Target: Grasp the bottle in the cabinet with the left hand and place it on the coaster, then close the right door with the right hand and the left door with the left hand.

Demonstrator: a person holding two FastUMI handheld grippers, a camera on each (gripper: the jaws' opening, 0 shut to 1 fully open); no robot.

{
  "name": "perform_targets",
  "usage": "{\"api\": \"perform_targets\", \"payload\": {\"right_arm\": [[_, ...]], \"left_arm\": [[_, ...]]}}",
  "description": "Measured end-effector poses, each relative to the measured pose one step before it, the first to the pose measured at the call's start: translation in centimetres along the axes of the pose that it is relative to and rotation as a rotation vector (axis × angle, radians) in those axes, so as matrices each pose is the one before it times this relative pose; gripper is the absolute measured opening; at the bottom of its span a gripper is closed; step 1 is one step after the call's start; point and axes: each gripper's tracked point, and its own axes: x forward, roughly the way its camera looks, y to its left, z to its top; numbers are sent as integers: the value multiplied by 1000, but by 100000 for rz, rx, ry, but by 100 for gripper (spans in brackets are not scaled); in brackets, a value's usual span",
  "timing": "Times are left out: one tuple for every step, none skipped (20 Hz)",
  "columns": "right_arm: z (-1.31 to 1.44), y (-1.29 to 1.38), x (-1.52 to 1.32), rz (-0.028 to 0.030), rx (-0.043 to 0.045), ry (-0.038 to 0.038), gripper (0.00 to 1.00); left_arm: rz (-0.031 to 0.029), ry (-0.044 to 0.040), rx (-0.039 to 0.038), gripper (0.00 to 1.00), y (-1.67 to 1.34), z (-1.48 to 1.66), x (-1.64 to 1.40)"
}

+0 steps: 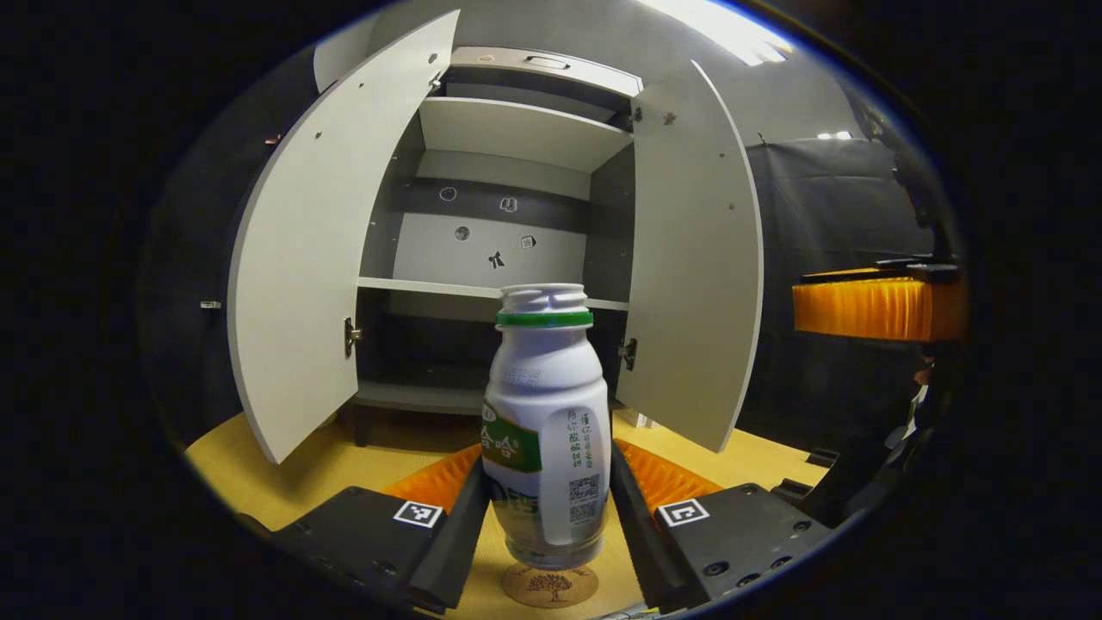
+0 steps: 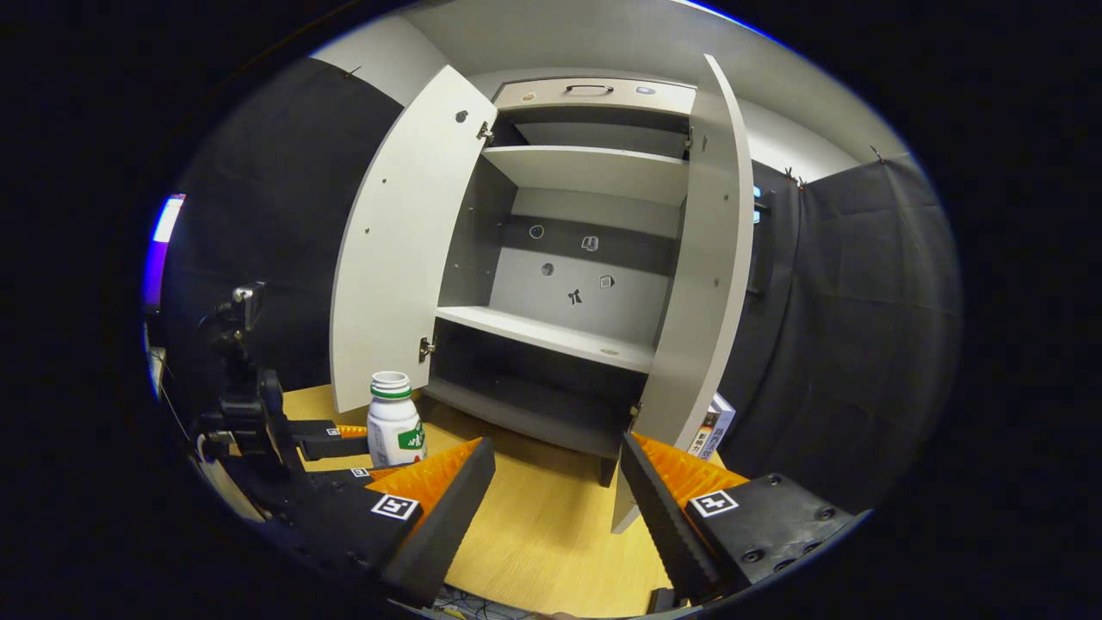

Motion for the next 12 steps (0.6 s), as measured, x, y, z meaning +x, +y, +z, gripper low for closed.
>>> {"api": "perform_targets", "payload": {"right_arm": [[-896, -115, 56, 65, 548, 848, 98], [-990, -18, -29, 386, 285, 1148, 98], [-842, -126, 79, -108, -102, 1829, 98], [-677, -108, 129, -86, 45, 1334, 98], [-299, -21, 2, 175, 416, 658, 98], [-143, 25, -15, 275, 687, 45, 98], [-70, 10, 23, -8, 646, -346, 98], [-153, -310, -21, -936, 145, -84, 98], [-137, -291, 30, -1060, 144, -334, 98], [-406, -191, 89, -526, 379, 635, 98], [-523, -53, 63, -150, 629, 1160, 98], [-591, 23, -13, 292, 811, 1411, 98]], "left_arm": [[683, 703, 1952, 76, -141, -1285, 91], [-68, 1282, 1557, 76, -401, -1363, 109], [-218, 1235, 1091, 76, -394, -1181, 58], [105, 386, 608, 76, -262, -879, 53], [267, -729, -1, 76, -83, -709, -107], [-582, -826, -293, 76, -195, -610, 146], [-302, -163, 433, 76, -187, -619, 117], [38, 141, 1133, 76, -78, -694, 90], [365, 601, 1430, 76, -45, -668, 92], [1192, 391, 1329, 76, 207, -592, 58], [-428, 511, 622, 77, -162, -438, 132], [-226, 770, 160, 77, -225, -604, 92]]}}
